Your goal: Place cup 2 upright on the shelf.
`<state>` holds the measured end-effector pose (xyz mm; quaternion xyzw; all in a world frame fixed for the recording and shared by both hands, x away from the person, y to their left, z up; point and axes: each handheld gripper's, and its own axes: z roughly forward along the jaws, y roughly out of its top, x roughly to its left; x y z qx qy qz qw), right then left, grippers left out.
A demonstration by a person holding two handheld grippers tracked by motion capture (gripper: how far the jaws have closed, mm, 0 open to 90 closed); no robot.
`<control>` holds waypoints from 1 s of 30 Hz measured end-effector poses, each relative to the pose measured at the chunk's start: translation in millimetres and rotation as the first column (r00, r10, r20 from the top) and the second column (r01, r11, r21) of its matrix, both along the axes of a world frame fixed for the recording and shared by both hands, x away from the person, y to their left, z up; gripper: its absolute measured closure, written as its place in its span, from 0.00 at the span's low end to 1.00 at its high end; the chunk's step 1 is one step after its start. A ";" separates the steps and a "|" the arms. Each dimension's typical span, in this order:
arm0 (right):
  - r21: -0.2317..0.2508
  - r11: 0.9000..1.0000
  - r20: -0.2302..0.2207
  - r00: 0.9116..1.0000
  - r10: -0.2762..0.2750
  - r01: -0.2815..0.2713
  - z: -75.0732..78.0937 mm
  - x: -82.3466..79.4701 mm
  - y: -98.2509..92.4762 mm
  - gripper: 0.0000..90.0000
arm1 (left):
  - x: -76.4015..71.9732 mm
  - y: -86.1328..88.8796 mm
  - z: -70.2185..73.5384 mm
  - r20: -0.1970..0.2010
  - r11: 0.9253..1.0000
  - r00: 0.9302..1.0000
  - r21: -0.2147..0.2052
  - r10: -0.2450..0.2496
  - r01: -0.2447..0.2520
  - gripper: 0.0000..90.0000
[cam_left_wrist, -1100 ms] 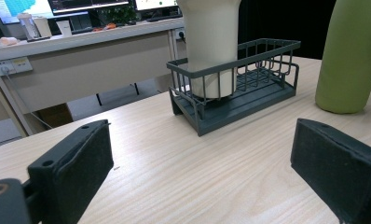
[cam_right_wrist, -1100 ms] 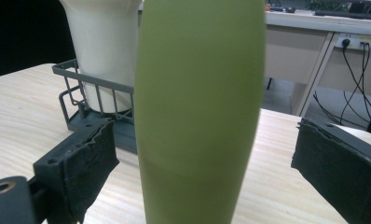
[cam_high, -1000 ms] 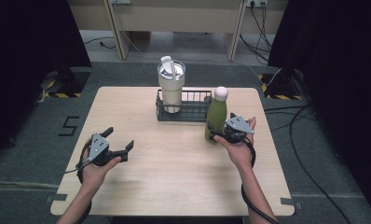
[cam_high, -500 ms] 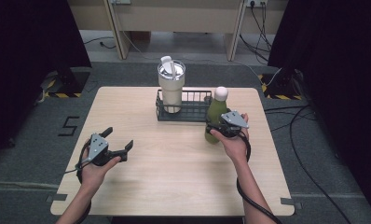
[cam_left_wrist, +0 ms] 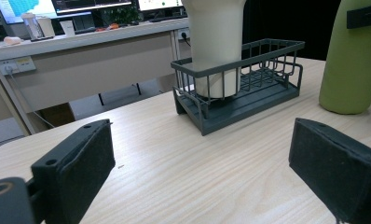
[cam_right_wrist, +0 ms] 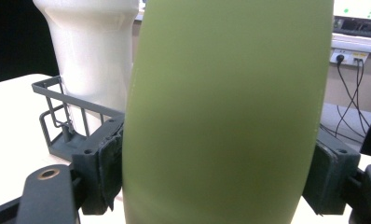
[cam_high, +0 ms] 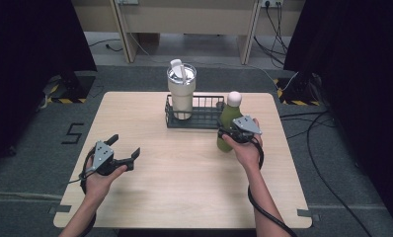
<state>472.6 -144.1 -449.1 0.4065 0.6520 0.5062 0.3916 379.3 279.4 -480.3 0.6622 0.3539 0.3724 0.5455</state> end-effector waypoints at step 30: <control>-0.003 1.000 0.003 1.000 -0.022 0.022 3.1 -2.6 1.2 0.24 | -1.5 1.8 1.9 0.010 1.000 1.000 -0.006 0.004 -0.004 0.10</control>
